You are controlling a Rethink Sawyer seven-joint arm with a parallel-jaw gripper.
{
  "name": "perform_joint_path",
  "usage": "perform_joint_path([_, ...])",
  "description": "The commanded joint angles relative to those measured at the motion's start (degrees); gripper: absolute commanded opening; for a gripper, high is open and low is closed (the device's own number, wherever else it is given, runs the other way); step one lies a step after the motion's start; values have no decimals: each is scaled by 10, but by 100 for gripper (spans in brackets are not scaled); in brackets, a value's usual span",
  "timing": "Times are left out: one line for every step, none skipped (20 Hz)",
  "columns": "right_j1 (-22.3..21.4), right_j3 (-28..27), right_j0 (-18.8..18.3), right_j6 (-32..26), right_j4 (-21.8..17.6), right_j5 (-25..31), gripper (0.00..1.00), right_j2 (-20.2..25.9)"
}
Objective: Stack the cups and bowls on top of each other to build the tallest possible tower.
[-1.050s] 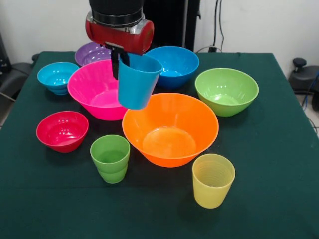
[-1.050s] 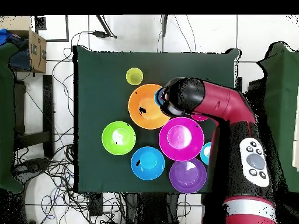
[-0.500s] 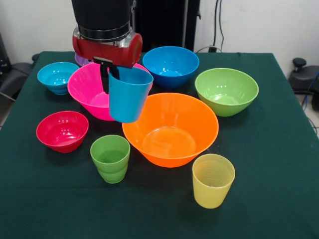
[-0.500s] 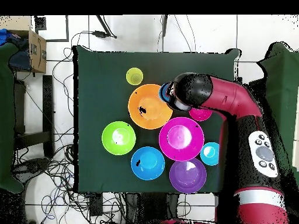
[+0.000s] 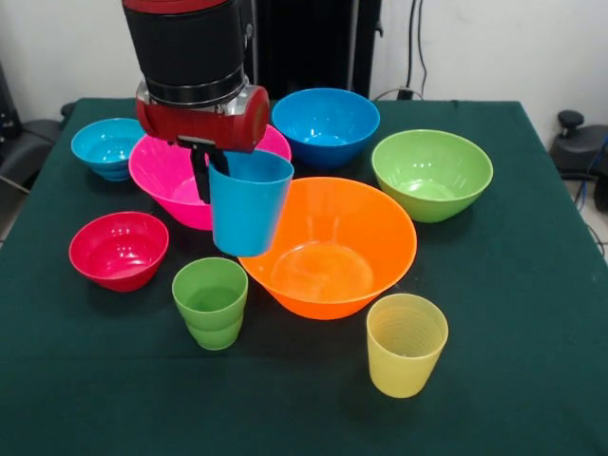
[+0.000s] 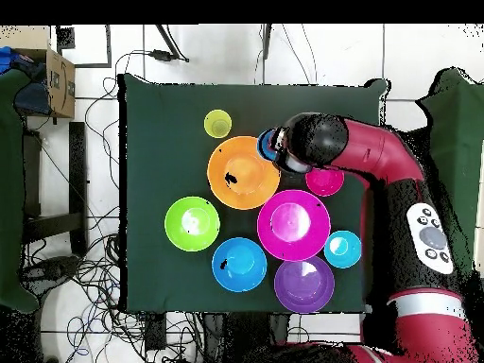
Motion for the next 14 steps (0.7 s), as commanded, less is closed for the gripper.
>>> perform_joint_path([53,-32,-20,-205,-50,72,0,78])
perform_joint_path([55,-37,-23,-212,-55,77,0,80])
perform_joint_path([59,-41,-25,-215,-57,80,0,82])
perform_joint_path([61,-44,-30,-222,-60,81,0,86])
perform_joint_path([64,-48,-32,-225,-63,84,0,87])
perform_joint_path([68,-51,-35,-232,-68,84,0,90])
perform_joint_path([72,-55,-37,-235,-71,86,0,92])
perform_joint_path([77,-59,-40,-241,-73,92,0,94])
perform_joint_path([81,-64,-41,-245,-76,95,0,96])
perform_joint_path([86,-66,-44,-249,-79,97,0,97])
perform_joint_path([89,-68,-45,-251,-82,99,0,98])
perform_joint_path([91,-69,-47,-255,-85,102,0,99])
perform_joint_path([94,-72,-48,-256,-88,105,0,100])
perform_joint_path([96,-73,-50,-257,-92,106,0,100])
